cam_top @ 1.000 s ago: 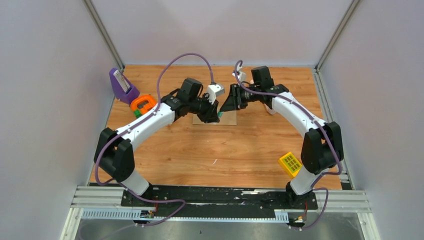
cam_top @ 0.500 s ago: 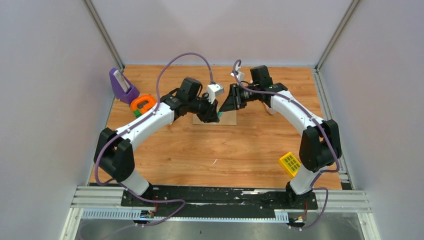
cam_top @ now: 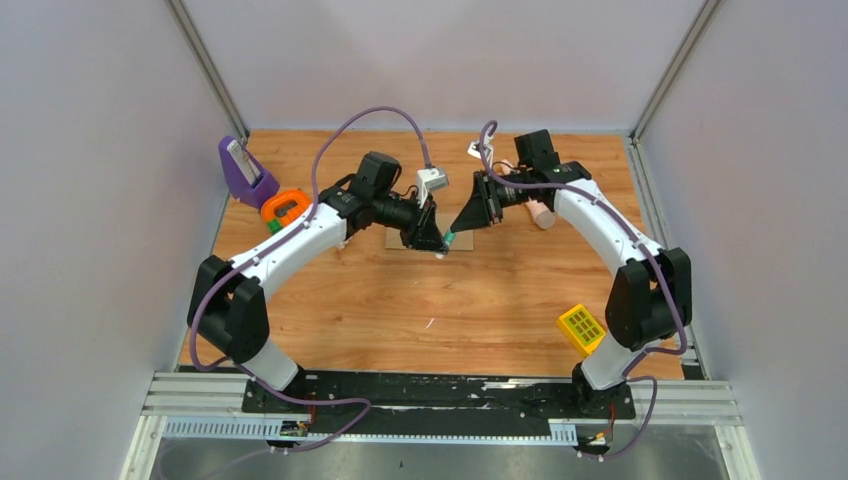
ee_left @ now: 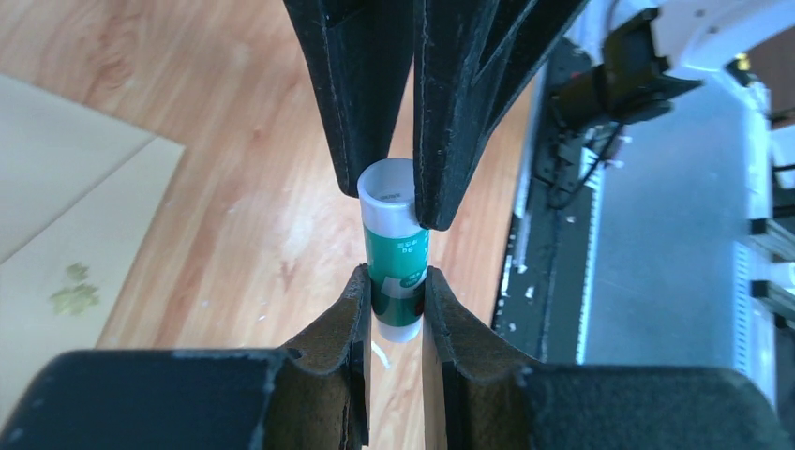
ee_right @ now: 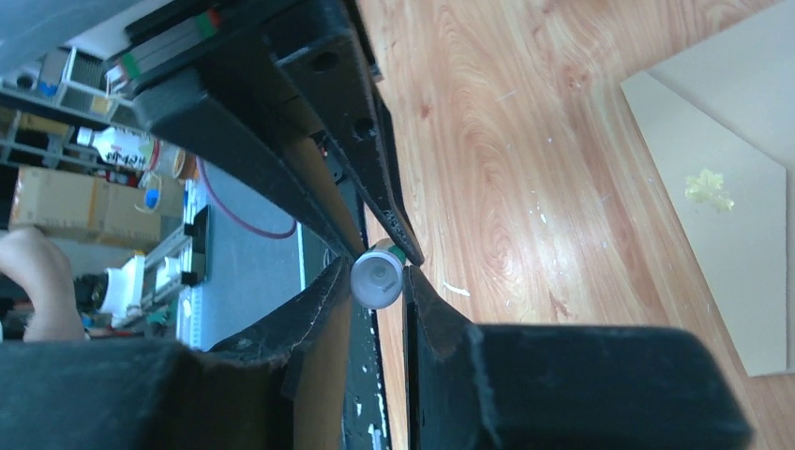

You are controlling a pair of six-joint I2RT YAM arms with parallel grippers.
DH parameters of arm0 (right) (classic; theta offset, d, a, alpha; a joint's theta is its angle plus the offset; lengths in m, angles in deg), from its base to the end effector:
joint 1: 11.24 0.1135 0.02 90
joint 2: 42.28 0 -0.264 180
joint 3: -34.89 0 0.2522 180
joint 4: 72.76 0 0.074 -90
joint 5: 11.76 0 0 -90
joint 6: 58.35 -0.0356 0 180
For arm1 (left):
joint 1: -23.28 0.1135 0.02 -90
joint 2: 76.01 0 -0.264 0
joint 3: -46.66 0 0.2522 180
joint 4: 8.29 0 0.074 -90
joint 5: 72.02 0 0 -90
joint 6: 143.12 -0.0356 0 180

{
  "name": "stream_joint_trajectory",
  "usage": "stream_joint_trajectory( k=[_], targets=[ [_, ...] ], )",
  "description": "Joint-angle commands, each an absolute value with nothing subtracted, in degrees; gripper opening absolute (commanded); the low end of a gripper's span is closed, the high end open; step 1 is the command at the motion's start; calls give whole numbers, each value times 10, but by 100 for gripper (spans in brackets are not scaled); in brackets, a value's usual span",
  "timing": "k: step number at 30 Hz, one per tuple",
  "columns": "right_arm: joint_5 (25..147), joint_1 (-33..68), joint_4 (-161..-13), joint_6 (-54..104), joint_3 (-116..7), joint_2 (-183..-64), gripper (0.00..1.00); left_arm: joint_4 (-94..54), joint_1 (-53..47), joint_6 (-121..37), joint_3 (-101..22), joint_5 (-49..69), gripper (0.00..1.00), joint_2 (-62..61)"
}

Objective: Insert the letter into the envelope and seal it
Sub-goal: Screw the solid glue.

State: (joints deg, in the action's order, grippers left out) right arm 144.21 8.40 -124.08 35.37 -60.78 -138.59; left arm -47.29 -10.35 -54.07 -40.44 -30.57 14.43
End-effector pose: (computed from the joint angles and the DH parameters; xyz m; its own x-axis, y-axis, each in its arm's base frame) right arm 0.3241 0.1502 0.3034 -0.6969 -0.2768 -0.6616 -0.7137 0.1768 0.6778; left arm 0.2732 -0.2138 0.2971 -0.5470 0.3770 -0.7474 0.8371 0.2381 -0.4925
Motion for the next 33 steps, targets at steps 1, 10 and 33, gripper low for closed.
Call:
stream_joint_trajectory(
  k=[1,10,33],
  targets=[
    [1499,71,-1255,506,-637,-1353,0,-451,-114,-519,-425,-482,0,132],
    [1494,62,-1292,531,-664,-1350,46,-451,-114,-513,-423,-509,0,138],
    [1483,77,-1469,583,-729,-1389,56,-474,-115,-537,-427,-454,0,152]
  ],
)
